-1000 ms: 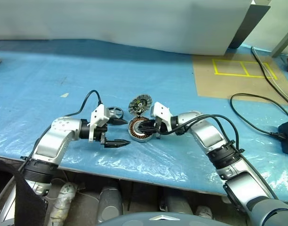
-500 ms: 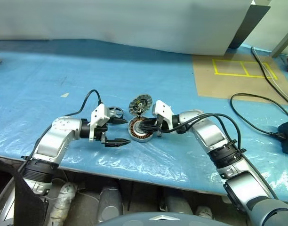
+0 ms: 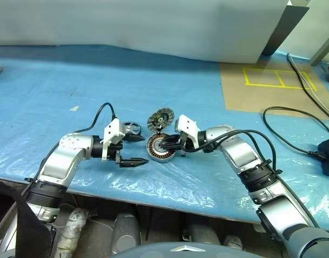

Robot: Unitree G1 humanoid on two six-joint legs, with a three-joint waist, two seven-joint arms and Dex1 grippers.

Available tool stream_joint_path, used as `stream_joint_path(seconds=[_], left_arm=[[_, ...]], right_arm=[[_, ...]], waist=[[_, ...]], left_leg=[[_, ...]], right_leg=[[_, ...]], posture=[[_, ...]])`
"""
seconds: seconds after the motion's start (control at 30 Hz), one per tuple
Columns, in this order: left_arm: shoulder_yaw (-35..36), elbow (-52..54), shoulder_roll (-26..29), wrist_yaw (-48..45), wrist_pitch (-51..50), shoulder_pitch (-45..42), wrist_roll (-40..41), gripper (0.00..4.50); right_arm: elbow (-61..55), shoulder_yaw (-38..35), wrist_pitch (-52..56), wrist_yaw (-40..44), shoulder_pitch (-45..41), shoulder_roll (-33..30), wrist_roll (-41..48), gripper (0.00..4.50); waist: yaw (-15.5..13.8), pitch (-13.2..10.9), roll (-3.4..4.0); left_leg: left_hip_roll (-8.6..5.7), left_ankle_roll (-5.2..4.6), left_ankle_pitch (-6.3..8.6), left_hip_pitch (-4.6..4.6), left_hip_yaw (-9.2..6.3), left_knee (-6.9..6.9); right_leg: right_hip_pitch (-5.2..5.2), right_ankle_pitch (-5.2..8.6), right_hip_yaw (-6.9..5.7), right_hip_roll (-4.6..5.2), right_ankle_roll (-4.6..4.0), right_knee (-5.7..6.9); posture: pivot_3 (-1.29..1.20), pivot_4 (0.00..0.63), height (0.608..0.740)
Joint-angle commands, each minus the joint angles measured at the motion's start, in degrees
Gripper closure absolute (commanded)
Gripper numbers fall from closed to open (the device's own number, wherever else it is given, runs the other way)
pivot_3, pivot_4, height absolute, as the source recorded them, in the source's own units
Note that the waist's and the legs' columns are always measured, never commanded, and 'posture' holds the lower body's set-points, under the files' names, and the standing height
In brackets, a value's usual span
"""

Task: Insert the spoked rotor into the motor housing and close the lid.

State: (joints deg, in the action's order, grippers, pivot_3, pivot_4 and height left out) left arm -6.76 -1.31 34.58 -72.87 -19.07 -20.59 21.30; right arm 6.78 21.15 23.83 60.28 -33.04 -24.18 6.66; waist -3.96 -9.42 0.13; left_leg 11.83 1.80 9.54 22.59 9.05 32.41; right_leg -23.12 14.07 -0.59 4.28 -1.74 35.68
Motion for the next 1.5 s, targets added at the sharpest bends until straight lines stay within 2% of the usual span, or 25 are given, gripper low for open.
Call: stream_joint_path(seconds=[0.03, 0.57, 0.77, 1.1, 1.2, 1.37, 1.4, 1.5], left_arm=[[0.2, 0.8, 0.1, 0.0, 0.8, -0.7, 0.3, 0.0], [0.2, 0.9, 0.2, 0.4, 1.0, -0.5, 0.2, 0.0], [0.1, 0.8, 0.2, 0.5, 0.9, -0.6, 0.2, 0.0], [0.1, 0.7, 0.1, 0.5, 0.7, -0.8, 0.3, 0.0], [0.2, 0.8, 0.1, 0.5, 0.7, -0.7, 0.4, 0.0], [0.2, 0.8, 0.1, 0.7, 0.6, -0.7, 0.4, 0.0], [0.3, 0.8, 0.1, 0.7, 0.6, -0.6, 0.4, 0.0], [0.4, 0.9, 0.1, 1.0, 0.5, -0.5, 0.4, 0.0]], right_arm=[[-1.3, 0.3, -0.7, 0.1, -0.3, 0.7, -0.1, 3.94], [0.3, 0.8, -2.2, 0.4, -0.4, 0.8, -1.6, 3.94], [-0.5, 0.4, -0.6, 0.1, -0.3, 1.1, -1.1, 1.96], [-5.3, -4.0, 5.7, 2.2, -1.7, 0.7, 5.4, 1.96], [-6.0, -4.7, 6.7, 2.2, -2.0, 1.2, 6.8, 2.6], [-5.1, -2.6, 5.4, 2.2, -1.0, 1.1, 5.4, 4.33], [-4.7, -2.2, 5.2, 1.9, -1.0, 1.2, 5.0, 4.45], [-3.7, -1.7, 5.2, 0.6, -1.5, 1.8, 3.9, 4.45]], waist=[[0.0, 0.0, 0.0], [0.0, 0.0, 0.0], [0.0, 0.0, 0.0], [0.0, 0.0, 0.0], [0.0, 0.0, 0.0], [0.0, 0.0, 0.0], [0.0, 0.0, 0.0], [0.0, 0.0, 0.0]], left_leg=[[0.0, 0.0, 0.0, 0.0, 0.0, 0.0], [0.0, 0.0, 0.0, 0.0, 0.0, 0.01], [0.0, 0.0, 0.0, 0.0, 0.0, 0.01], [0.01, 0.0, 0.0, 0.01, 0.0, 0.0], [0.01, 0.0, 0.0, 0.0, 0.0, 0.0], [0.01, 0.0, 0.0, 0.0, 0.0, 0.0], [0.0, 0.0, 0.0, 0.01, 0.0, 0.0], [0.0, 0.0, 0.0, 0.01, 0.0, 0.0]], right_leg=[[0.0, 0.0, 0.0, 0.0, 0.0, 0.0], [0.0, 0.0, 0.0, 0.0, 0.0, 0.01], [0.0, 0.0, 0.0, 0.0, 0.0, 0.01], [0.0, 0.0, 0.0, 0.0, 0.0, -0.01], [0.0, 0.0, 0.0, 0.0, 0.0, 0.0], [0.0, 0.0, -0.01, 0.0, 0.0, 0.0], [0.0, 0.0, -0.01, 0.0, 0.0, 0.0], [0.0, 0.0, -0.01, 0.0, 0.0, 0.0]], posture=[[0.0, 0.15, 0.74], [0.0, 0.15, 0.74], [0.0, 0.15, 0.74], [0.0, 0.15, 0.74], [0.0, 0.15, 0.74], [0.0, 0.15, 0.74], [0.0, 0.15, 0.74], [0.0, 0.15, 0.74]])
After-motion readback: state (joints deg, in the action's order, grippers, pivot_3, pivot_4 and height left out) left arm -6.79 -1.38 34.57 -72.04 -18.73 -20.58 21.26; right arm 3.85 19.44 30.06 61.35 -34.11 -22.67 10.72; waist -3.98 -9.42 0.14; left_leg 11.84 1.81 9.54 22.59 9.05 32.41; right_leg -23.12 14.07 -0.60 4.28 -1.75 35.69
